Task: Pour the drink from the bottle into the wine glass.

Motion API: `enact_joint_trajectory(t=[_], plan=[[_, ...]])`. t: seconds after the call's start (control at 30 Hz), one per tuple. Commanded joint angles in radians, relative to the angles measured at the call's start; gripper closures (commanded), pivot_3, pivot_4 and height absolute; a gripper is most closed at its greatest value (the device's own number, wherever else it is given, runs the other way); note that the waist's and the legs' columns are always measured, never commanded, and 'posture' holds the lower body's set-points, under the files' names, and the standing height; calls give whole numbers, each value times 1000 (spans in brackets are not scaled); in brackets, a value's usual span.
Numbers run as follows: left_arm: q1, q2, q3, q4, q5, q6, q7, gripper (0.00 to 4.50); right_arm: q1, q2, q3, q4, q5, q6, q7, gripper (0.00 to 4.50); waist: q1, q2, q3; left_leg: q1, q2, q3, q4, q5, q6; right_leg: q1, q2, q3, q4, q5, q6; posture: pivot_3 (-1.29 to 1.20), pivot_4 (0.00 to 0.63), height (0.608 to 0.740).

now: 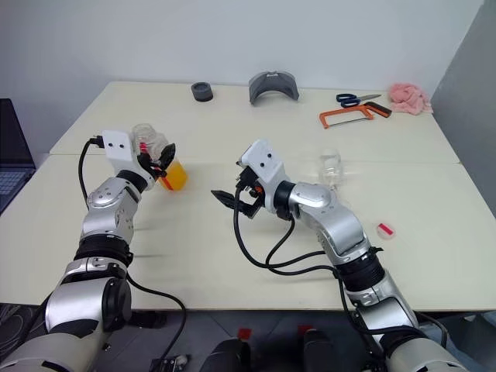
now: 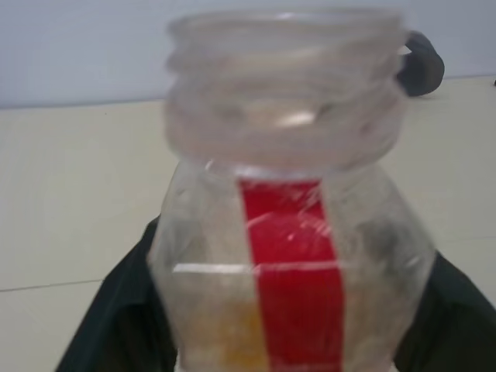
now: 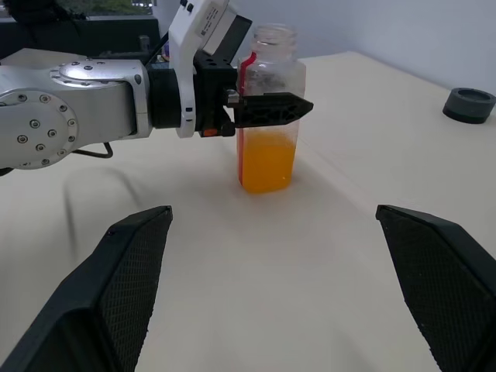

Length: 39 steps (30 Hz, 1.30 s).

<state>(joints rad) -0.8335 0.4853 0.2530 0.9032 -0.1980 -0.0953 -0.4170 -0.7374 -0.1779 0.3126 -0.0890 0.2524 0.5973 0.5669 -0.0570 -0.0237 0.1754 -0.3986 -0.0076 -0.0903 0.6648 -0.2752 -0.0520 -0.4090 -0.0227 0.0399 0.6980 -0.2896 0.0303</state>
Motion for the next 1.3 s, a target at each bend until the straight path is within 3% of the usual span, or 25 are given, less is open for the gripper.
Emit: enact_joint_trajectory(t=[0.03,0.57,0.87,1.0,1.13,1.23,1.3], plan=[[0,5,19,-20,-15,-16,-3,30,-17,2,-11,-34,-6,-5,10,0,0,0,0,0,0,0,0,0,0,0,0,0,0,0,0,0,150,740],[231,-20,-20,-205,27,30,45,30,89,-50,24,-136,-24,32,24,0,1,0,0,0,1,0,0,-1,2,0,-1,0,0,0,0,0,150,740],[493,-54,-44,-538,11,185,32,30,195,-113,-39,-257,11,96,22,0,0,0,-1,0,2,0,-1,-1,2,0,-1,1,0,0,0,0,150,740],[607,-52,-56,-707,-30,247,-26,30,238,-142,-122,-339,71,179,10,0,3,0,-1,1,2,0,-1,-2,3,1,-2,1,0,0,0,0,150,740],[695,-26,-101,-883,-112,288,-180,30,213,-139,-347,-393,205,348,-57,0,7,0,-1,1,2,-1,-1,-2,3,2,-2,1,-1,0,0,0,150,740],[698,-7,-132,-1011,-208,385,-279,30,143,-171,-471,-350,233,413,-114,0,13,0,0,1,2,0,-1,-2,3,2,-2,1,-1,0,0,0,150,740],[658,34,-178,-1084,-252,440,-376,30,56,-258,-520,-224,254,522,-95,0,17,0,0,1,2,0,-1,-2,3,3,-1,0,-1,0,0,0,150,740]])
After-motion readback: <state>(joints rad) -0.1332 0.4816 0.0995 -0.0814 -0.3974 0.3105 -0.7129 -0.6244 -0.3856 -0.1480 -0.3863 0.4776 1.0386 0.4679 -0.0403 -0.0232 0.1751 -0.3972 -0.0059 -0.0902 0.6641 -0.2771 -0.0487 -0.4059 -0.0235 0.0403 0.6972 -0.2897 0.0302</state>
